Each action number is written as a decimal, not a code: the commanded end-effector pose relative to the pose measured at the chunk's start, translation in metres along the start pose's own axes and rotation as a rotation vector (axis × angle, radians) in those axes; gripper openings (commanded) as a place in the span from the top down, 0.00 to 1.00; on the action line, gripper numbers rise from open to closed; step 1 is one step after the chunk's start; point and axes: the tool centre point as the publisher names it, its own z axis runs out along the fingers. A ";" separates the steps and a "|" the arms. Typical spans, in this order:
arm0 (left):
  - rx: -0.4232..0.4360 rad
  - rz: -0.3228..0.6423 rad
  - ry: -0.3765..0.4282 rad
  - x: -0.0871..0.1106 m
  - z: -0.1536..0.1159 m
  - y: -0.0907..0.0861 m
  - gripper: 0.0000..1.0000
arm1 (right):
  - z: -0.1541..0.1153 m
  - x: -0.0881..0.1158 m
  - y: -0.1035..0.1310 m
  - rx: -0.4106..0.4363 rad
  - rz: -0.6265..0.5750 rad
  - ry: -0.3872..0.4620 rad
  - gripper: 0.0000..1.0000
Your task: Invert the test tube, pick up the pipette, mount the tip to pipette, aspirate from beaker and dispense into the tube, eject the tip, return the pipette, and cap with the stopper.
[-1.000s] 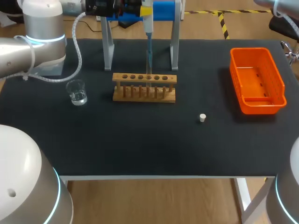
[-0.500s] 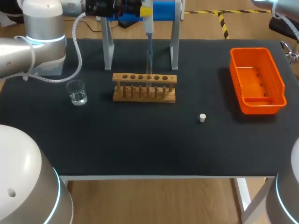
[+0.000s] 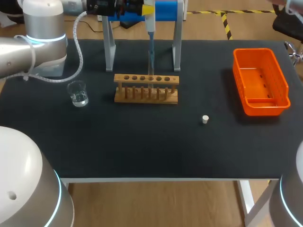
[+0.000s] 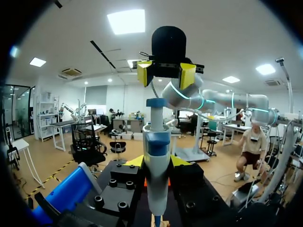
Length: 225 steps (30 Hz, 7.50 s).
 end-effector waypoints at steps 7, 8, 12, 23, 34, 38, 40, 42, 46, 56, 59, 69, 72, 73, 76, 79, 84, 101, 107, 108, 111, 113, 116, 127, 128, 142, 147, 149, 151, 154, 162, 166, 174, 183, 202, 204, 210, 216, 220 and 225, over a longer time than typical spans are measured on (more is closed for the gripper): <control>-0.002 0.000 0.000 0.000 0.000 -0.001 1.00 | -0.020 0.014 -0.082 -0.020 -0.022 0.002 0.00; -0.002 0.000 0.000 0.000 0.000 -0.001 1.00 | -0.020 0.016 -0.091 -0.021 -0.036 0.010 0.00; -0.002 0.000 0.000 0.000 0.000 -0.001 1.00 | -0.012 0.024 -0.130 -0.015 -0.053 0.033 0.00; -0.002 0.000 0.000 0.000 0.000 -0.001 1.00 | 0.048 0.035 -0.210 -0.029 -0.081 0.130 0.00; -0.002 0.000 0.000 0.000 0.000 -0.001 1.00 | 0.116 0.040 -0.243 -0.042 -0.120 0.176 0.00; -0.002 0.000 0.000 0.000 0.000 -0.001 1.00 | 0.136 0.037 -0.249 -0.031 -0.105 0.200 0.00; -0.002 0.000 0.000 0.000 0.000 -0.001 1.00 | 0.146 0.035 -0.252 -0.031 -0.099 0.210 0.00; -0.002 0.000 0.000 0.000 0.000 -0.001 1.00 | 0.153 0.034 -0.252 -0.030 -0.095 0.212 0.00; -0.002 0.000 0.000 0.000 0.000 -0.001 1.00 | 0.165 0.028 -0.248 -0.038 -0.086 0.225 0.00; -0.002 0.000 0.000 0.000 0.000 -0.001 1.00 | 0.185 0.026 -0.243 -0.024 -0.063 0.190 0.00; -0.002 0.000 0.000 0.000 0.000 -0.001 1.00 | 0.188 0.026 -0.244 -0.022 -0.045 0.160 0.00; -0.002 0.000 0.000 0.000 0.000 -0.001 1.00 | 0.194 0.028 -0.246 -0.035 -0.011 0.147 0.00; -0.002 0.000 0.000 0.000 0.000 -0.001 1.00 | 0.195 0.029 -0.245 -0.033 -0.013 0.148 0.00; -0.002 0.000 0.000 0.000 0.000 -0.001 1.00 | 0.195 0.029 -0.245 -0.032 -0.014 0.148 0.00; -0.002 0.000 0.000 0.000 0.000 -0.001 1.00 | 0.196 0.029 -0.245 -0.031 -0.015 0.147 0.00; -0.002 0.000 0.000 0.000 0.000 -0.001 1.00 | 0.195 0.029 -0.245 -0.025 -0.020 0.136 0.00; -0.002 0.000 0.000 0.000 0.000 -0.001 1.00 | 0.195 0.029 -0.245 -0.025 -0.020 0.136 0.00; -0.002 0.000 0.000 0.000 0.000 -0.001 1.00 | 0.195 0.029 -0.245 -0.025 -0.020 0.136 0.00; -0.002 0.000 0.000 0.000 0.000 -0.001 1.00 | 0.195 0.029 -0.245 -0.025 -0.020 0.136 0.00; -0.002 0.000 0.000 0.000 0.000 -0.001 1.00 | 0.195 0.029 -0.245 -0.025 -0.020 0.136 0.00; -0.002 0.000 0.000 0.000 0.000 -0.001 1.00 | 0.195 0.029 -0.245 -0.025 -0.020 0.136 0.00; -0.002 0.000 0.000 0.000 0.000 -0.001 1.00 | 0.195 0.029 -0.245 -0.025 -0.020 0.136 0.00; -0.002 0.000 -0.010 0.001 0.000 -0.002 1.00 | 0.195 0.029 -0.245 -0.025 -0.020 0.136 0.00; -0.021 0.014 -0.035 0.008 0.003 -0.018 1.00 | 0.195 0.029 -0.245 -0.025 -0.020 0.136 0.00; -0.022 0.017 -0.038 0.009 0.002 -0.020 1.00 | 0.195 0.029 -0.245 -0.025 -0.020 0.136 0.00; -0.037 0.037 -0.053 0.011 0.003 -0.034 1.00 | 0.195 0.029 -0.245 -0.025 -0.020 0.136 0.00; -0.036 0.036 -0.053 0.011 0.004 -0.034 1.00 | 0.195 0.029 -0.245 -0.025 -0.020 0.136 0.00; -0.035 0.035 -0.050 0.010 0.005 -0.034 1.00 | 0.195 0.029 -0.245 -0.025 -0.020 0.136 0.00; -0.035 0.034 -0.048 0.010 0.006 -0.034 1.00 | 0.195 0.029 -0.245 -0.025 -0.020 0.136 0.00; -0.034 0.034 -0.047 0.010 0.006 -0.035 1.00 | 0.195 0.029 -0.245 -0.025 -0.020 0.136 0.00; -0.036 0.035 -0.047 0.009 0.006 -0.038 1.00 | 0.195 0.029 -0.245 -0.025 -0.020 0.136 0.00; -0.039 0.029 -0.048 0.009 0.006 -0.039 1.00 | 0.195 0.029 -0.245 -0.025 -0.020 0.136 0.00; -0.042 0.038 -0.052 0.010 0.007 -0.045 1.00 | 0.195 0.029 -0.245 -0.025 -0.020 0.136 0.00; -0.052 0.053 -0.052 0.011 0.008 -0.053 1.00 | 0.195 0.029 -0.245 -0.025 -0.020 0.136 0.00; -0.073 0.079 -0.060 0.018 0.008 -0.069 1.00 | 0.195 0.029 -0.245 -0.025 -0.020 0.136 0.00; -0.074 0.082 -0.063 0.019 0.008 -0.071 1.00 | 0.195 0.029 -0.245 -0.025 -0.020 0.136 0.00; -0.076 0.093 -0.075 0.021 0.003 -0.079 1.00 | 0.195 0.029 -0.245 -0.025 -0.020 0.136 0.00; -0.097 0.106 -0.099 0.025 -0.006 -0.088 1.00 | 0.195 0.029 -0.245 -0.025 -0.020 0.136 0.00; -0.107 0.107 -0.150 0.032 -0.027 -0.092 1.00 | 0.195 0.029 -0.245 -0.025 -0.020 0.136 0.00; -0.105 0.118 -0.227 0.048 -0.066 -0.092 1.00 | 0.195 0.029 -0.245 -0.025 -0.020 0.136 0.00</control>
